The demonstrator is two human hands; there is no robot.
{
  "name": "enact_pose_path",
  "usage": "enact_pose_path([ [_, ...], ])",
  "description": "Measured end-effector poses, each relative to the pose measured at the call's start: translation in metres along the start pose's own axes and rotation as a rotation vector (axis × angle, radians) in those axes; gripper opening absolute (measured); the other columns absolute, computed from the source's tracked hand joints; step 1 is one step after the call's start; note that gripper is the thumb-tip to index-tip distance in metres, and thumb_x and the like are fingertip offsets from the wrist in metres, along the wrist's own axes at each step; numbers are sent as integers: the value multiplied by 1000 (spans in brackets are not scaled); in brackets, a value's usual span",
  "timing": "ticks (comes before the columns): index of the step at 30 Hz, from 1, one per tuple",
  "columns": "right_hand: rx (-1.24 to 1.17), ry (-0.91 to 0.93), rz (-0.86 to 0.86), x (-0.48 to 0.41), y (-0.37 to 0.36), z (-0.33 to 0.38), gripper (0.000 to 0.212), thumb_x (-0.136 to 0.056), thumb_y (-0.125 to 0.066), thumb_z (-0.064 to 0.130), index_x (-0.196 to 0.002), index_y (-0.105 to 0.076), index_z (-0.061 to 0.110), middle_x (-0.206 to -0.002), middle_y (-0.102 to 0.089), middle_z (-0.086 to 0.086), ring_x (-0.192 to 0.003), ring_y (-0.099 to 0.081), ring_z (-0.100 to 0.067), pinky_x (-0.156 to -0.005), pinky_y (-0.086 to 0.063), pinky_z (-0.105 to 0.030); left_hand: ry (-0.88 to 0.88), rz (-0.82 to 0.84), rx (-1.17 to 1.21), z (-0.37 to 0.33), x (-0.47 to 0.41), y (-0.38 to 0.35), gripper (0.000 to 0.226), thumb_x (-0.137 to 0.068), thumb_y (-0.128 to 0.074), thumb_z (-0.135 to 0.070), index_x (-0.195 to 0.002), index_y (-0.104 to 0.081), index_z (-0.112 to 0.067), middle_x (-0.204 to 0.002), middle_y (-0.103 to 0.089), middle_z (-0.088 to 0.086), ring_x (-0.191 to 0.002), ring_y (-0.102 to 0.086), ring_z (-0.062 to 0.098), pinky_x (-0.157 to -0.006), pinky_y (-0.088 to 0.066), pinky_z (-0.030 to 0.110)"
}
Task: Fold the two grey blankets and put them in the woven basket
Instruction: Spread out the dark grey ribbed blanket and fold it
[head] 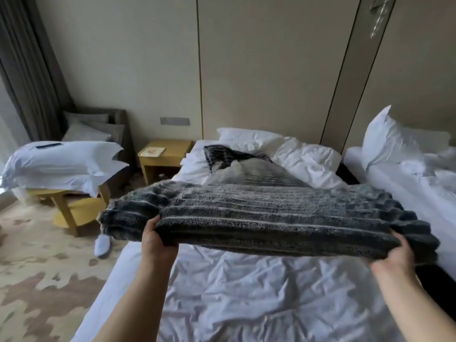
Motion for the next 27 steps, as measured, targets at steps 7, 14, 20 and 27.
enact_pose_path([
  [7,69,-94,-218,47,124,-62,40,-89,-54,35,-129,-59,30,-104,-71,4,-98,-64,-19,-93,-48,-41,89,-205,-97,27,59,124,21,-90,-46,-24,-96,-65,-15,-75,-73,0,-72,-69,14,-86,-49,26],
  [14,76,-107,-278,84,187,-77,19,-90,-54,33,-98,-70,27,-92,-76,3,-97,-67,-23,-91,-46,-43,123,-323,-93,44,107,172,20,-89,-48,-27,-92,-66,-18,-72,-73,-2,-67,-69,14,-75,-52,26],
  [20,102,-122,-262,111,211,-74,19,-83,-56,28,-97,-68,20,-80,-76,0,-78,-71,-24,-84,-48,-44,101,-368,-53,52,137,192,16,-89,-50,-26,-92,-64,-19,-71,-73,-2,-66,-68,14,-80,-50,26],
  [27,112,-161,-330,143,248,-61,20,-90,-52,34,-96,-67,22,-76,-76,-3,-87,-65,-26,-85,-45,-45,58,-416,-73,59,184,200,15,-87,-53,-29,-90,-65,-21,-73,-73,-3,-71,-66,15,-92,-44,29],
])
Point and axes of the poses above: each hand's wrist, its own x-axis away from the middle knuckle, its own y-axis out of the back of the hand, z = x × y, the point moved 1 cm from there along -x, towards the middle knuckle
